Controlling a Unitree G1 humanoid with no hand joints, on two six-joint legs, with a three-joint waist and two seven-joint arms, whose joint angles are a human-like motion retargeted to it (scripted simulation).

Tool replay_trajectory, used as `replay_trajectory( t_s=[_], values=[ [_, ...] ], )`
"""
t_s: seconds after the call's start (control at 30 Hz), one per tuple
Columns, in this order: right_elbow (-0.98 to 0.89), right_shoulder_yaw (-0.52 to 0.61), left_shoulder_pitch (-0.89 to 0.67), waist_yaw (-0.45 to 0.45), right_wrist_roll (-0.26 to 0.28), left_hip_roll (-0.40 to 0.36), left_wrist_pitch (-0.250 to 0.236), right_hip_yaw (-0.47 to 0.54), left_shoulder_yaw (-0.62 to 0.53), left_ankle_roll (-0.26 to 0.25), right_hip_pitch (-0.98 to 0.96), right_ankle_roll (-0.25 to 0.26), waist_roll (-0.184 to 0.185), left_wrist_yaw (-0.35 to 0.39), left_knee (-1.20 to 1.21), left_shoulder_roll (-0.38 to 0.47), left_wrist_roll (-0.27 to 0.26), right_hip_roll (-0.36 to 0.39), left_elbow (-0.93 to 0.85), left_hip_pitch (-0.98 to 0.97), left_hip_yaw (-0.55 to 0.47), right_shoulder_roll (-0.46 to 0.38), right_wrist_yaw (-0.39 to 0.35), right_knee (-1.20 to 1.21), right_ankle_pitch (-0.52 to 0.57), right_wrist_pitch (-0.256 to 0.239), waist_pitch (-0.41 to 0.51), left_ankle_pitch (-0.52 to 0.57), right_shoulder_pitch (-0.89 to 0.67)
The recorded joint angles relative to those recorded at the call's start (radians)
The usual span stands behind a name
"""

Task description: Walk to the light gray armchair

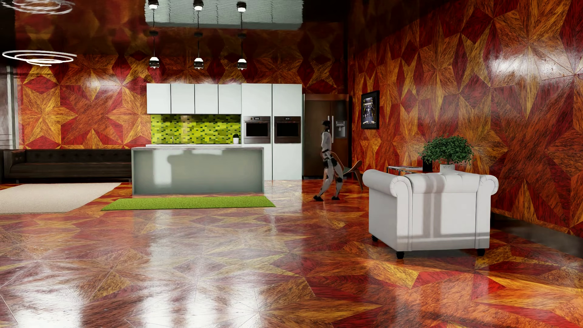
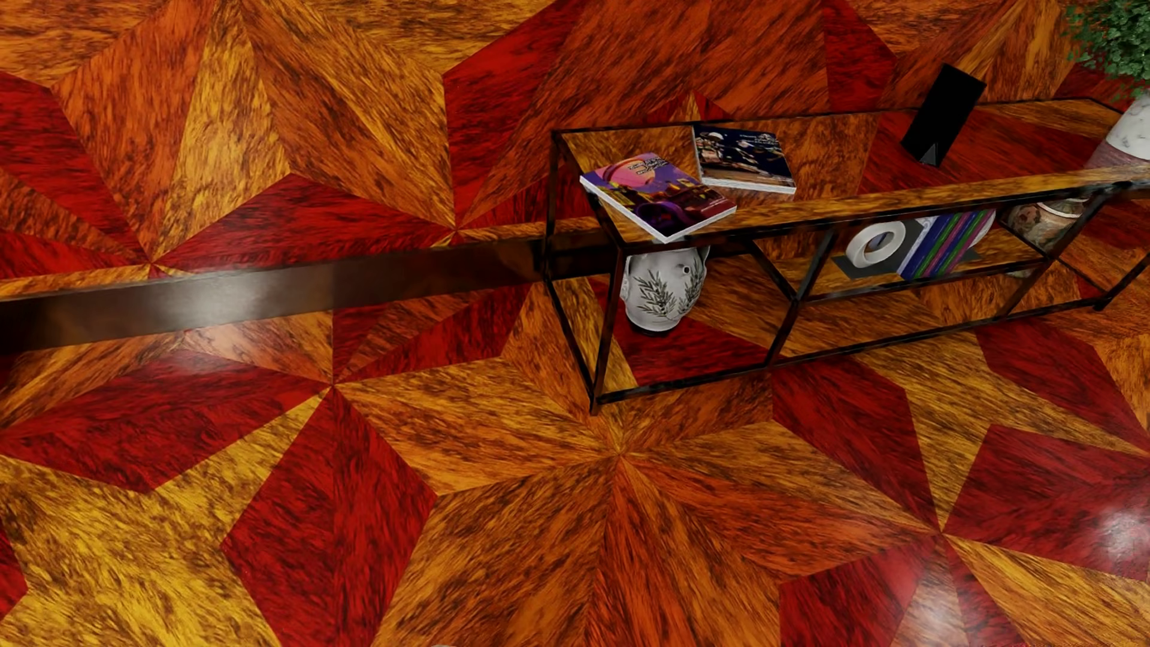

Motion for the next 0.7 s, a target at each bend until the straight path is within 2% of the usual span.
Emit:
replay_trajectory(
  t_s=[0.03, 0.07, 0.1, 0.13, 0.2, 0.27, 0.33, 0.4, 0.43, 0.47, 0.5, 0.53, 0.57, 0.6, 0.63, 0.7],
  values=[
    [0.024, -0.039, -0.025, 0.025, 0.0, 0.004, 0.0, 0.0, -0.011, 0.0, -0.051, 0.0, -0.02, 0.0, 0.039, 0.001, 0.0, -0.018, 0.024, 0.031, 0.0, 0.036, 0.0, 0.113, 0.125, 0.0, 0.006, -0.106, -0.012],
    [0.014, 0.011, -0.065, 0.026, 0.0, 0.028, 0.0, 0.0, -0.023, 0.0, -0.102, 0.0, -0.038, 0.0, 0.044, 0.022, 0.0, -0.032, 0.036, 0.073, 0.0, 0.048, 0.0, 0.179, 0.284, 0.0, 0.026, -0.162, -0.031],
    [0.032, 0.05, -0.091, -0.009, 0.0, 0.037, 0.0, 0.0, -0.014, 0.0, -0.159, 0.0, -0.056, 0.0, 0.022, 0.036, 0.0, -0.058, 0.049, 0.113, 0.0, 0.072, 0.0, 0.213, 0.392, 0.0, 0.028, -0.203, -0.044],
    [0.011, 0.064, -0.101, -0.042, 0.0, 0.067, 0.0, 0.0, 0.027, 0.0, -0.233, 0.0, -0.06, 0.0, 0.002, 0.042, 0.0, -0.077, 0.03, 0.152, 0.0, 0.079, 0.0, 0.234, 0.423, 0.0, 0.025, -0.23, -0.03],
    [0.031, 0.123, -0.112, -0.089, 0.0, 0.112, 0.0, 0.0, 0.034, 0.0, -0.379, 0.0, -0.042, 0.0, -0.022, 0.045, 0.0, -0.113, -0.022, 0.244, 0.0, 0.091, 0.0, 0.218, 0.374, 0.0, 0.007, -0.293, 0.009],
    [0.093, 0.162, -0.105, -0.16, 0.0, 0.123, 0.0, 0.0, 0.05, 0.0, -0.474, 0.0, -0.023, 0.0, -0.042, 0.042, 0.0, -0.168, -0.093, 0.346, 0.0, 0.095, 0.0, 0.115, 0.353, 0.0, 0.005, -0.357, 0.062],
    [0.138, 0.168, -0.12, -0.215, 0.0, 0.102, 0.0, 0.0, 0.043, 0.0, -0.569, 0.0, 0.0, 0.0, -0.081, 0.032, 0.0, -0.196, -0.146, 0.454, 0.0, 0.084, 0.0, -0.034, 0.307, 0.0, -0.008, -0.401, 0.119],
    [0.196, 0.211, -0.155, -0.274, 0.0, 0.062, 0.0, 0.0, 0.044, 0.0, -0.643, 0.0, 0.012, 0.0, -0.11, 0.039, 0.0, -0.221, -0.185, 0.535, 0.0, 0.065, 0.0, -0.13, 0.162, 0.0, -0.015, -0.451, 0.167],
    [0.227, 0.241, -0.187, -0.321, 0.0, 0.06, 0.0, 0.0, 0.016, 0.0, -0.675, 0.0, 0.024, 0.0, -0.103, 0.045, 0.0, -0.242, -0.2, 0.556, 0.0, 0.055, 0.0, -0.137, 0.164, 0.0, -0.008, -0.476, 0.186],
    [0.245, 0.23, -0.215, -0.364, 0.0, 0.072, 0.0, 0.0, 0.011, 0.0, -0.726, 0.0, 0.04, 0.0, -0.086, 0.056, 0.0, -0.254, -0.219, 0.576, 0.0, 0.05, 0.0, -0.096, 0.321, 0.0, -0.001, -0.48, 0.214],
    [0.283, 0.265, -0.232, -0.398, 0.0, 0.086, 0.0, 0.0, 0.007, 0.0, -0.768, 0.0, 0.062, 0.0, -0.082, 0.06, 0.0, -0.247, -0.217, 0.618, 0.0, 0.045, 0.0, -0.003, 0.45, 0.0, 0.017, -0.446, 0.22],
    [0.324, 0.294, -0.228, -0.415, 0.0, 0.1, 0.0, 0.0, 0.031, 0.0, -0.787, 0.0, 0.084, 0.0, -0.068, 0.059, 0.0, -0.221, -0.215, 0.643, 0.0, 0.048, 0.0, 0.059, 0.484, 0.0, 0.022, -0.372, 0.211],
    [0.339, 0.324, -0.21, -0.429, 0.0, 0.124, 0.0, 0.0, 0.044, 0.0, -0.76, 0.0, 0.1, 0.0, 0.002, 0.057, 0.0, -0.188, -0.2, 0.619, 0.0, 0.047, 0.0, 0.078, 0.435, 0.0, 0.009, -0.266, 0.21],
    [0.337, 0.309, -0.195, -0.415, 0.0, 0.117, 0.0, 0.0, 0.031, 0.0, -0.724, 0.0, 0.104, 0.0, 0.095, 0.054, 0.0, -0.163, -0.173, 0.543, 0.0, 0.052, 0.0, 0.092, 0.367, 0.0, -0.009, -0.168, 0.223],
    [0.307, 0.278, -0.189, -0.359, 0.0, 0.093, 0.0, 0.0, 0.022, 0.0, -0.676, 0.0, 0.109, 0.0, 0.236, 0.049, 0.0, -0.132, -0.147, 0.455, 0.0, 0.053, 0.0, 0.091, 0.3, 0.0, -0.016, -0.158, 0.235],
    [0.255, 0.305, -0.155, -0.234, 0.0, 0.058, 0.0, 0.0, -0.004, 0.0, -0.481, 0.0, 0.125, 0.0, 0.528, 0.041, 0.0, -0.037, -0.131, 0.297, 0.0, 0.049, 0.0, 0.009, 0.221, 0.0, 0.025, -0.259, 0.182]
  ],
)
